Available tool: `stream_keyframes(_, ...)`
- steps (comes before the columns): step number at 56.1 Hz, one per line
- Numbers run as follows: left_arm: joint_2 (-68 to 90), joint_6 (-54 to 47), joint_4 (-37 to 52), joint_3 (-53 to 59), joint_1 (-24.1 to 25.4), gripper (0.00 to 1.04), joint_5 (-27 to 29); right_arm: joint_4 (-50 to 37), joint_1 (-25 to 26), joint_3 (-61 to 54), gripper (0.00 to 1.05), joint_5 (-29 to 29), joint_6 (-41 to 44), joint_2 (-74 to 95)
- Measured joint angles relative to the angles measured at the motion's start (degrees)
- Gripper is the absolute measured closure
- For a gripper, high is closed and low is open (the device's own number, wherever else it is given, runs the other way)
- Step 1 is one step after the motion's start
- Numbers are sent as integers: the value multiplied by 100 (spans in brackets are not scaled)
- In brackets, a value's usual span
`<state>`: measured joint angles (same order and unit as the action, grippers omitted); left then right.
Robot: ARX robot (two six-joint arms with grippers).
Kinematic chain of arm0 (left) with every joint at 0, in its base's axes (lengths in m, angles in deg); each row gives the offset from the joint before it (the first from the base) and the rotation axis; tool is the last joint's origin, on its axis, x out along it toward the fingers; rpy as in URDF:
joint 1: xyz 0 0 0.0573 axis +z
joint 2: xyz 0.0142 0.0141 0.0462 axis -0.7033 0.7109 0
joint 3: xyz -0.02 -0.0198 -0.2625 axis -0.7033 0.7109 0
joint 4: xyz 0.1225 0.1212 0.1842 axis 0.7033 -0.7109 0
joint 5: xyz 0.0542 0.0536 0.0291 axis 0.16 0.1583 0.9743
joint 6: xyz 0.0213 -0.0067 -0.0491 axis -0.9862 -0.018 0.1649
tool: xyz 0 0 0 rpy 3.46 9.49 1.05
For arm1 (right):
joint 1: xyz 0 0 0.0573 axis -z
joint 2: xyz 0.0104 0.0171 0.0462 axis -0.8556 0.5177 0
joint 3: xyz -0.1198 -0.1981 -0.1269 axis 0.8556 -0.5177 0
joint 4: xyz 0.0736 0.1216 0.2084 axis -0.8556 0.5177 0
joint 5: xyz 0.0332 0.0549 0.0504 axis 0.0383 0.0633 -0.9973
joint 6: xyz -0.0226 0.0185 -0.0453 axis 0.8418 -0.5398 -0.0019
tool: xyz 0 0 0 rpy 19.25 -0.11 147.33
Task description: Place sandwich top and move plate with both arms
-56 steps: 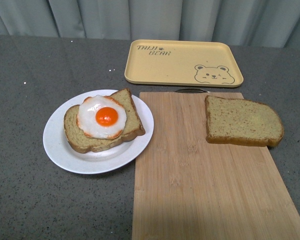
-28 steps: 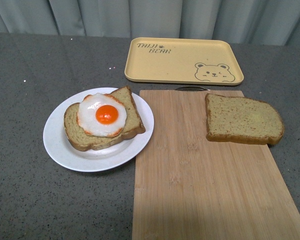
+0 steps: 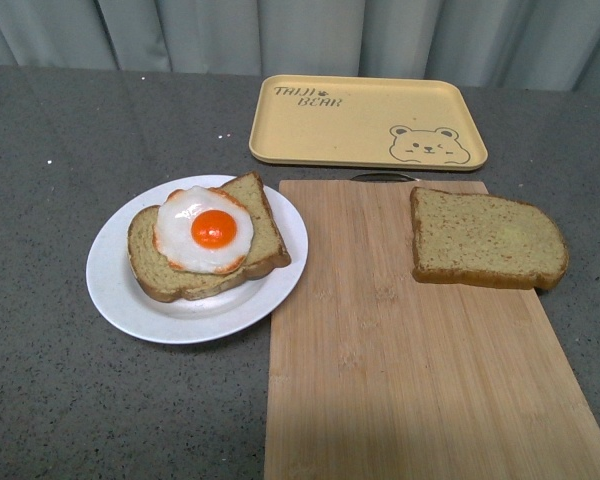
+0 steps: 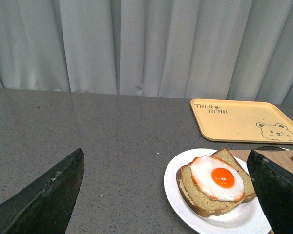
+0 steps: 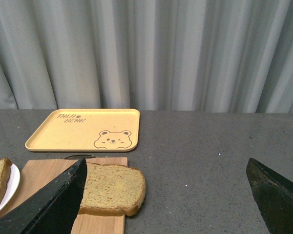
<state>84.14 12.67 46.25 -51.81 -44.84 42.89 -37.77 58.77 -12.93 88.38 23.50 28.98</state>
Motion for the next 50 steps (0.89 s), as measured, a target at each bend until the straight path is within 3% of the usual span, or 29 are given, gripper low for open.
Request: stream_keyframes(50,0,0,0,0,0,7,2,0,0,0,9,0,0,0)
